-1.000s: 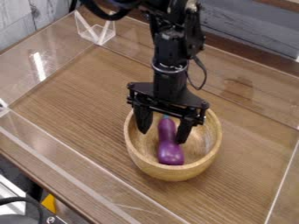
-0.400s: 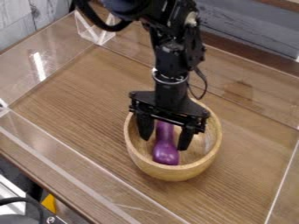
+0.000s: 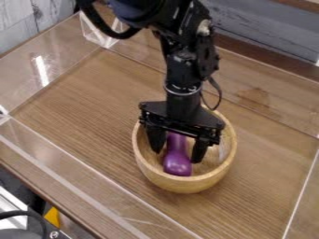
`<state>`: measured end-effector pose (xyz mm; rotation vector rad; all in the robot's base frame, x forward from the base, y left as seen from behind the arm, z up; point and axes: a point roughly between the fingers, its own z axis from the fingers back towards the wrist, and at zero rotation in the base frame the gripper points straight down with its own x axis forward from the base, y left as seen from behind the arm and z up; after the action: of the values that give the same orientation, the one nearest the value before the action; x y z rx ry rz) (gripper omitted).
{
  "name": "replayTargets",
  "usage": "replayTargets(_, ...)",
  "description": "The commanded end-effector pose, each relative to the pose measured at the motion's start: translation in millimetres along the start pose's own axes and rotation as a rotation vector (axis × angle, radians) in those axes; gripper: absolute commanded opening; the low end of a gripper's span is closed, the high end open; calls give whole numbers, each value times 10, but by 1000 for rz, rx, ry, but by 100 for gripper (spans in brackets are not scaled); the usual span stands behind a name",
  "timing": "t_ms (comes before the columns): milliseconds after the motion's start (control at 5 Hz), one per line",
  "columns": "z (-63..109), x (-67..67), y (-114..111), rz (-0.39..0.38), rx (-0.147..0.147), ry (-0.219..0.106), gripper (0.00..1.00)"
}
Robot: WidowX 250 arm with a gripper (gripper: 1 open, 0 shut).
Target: Remove the purple eggplant from inside the brown bowl and put it on the table
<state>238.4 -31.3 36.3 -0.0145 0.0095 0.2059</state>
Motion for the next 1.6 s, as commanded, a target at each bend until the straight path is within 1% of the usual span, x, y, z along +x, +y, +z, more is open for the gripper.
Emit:
replayTargets(0,32,33,-40,-3,-6,-37,100)
replayTargets(400,46,13,-66,4,-5,-62,100)
replayTargets(600,38,14,-64,7,-6,-64,0)
replayTargets(800,54,10,-61,10,-10,-64,0)
replayTargets(1400,155,-4,-48,20,-34,-65,0)
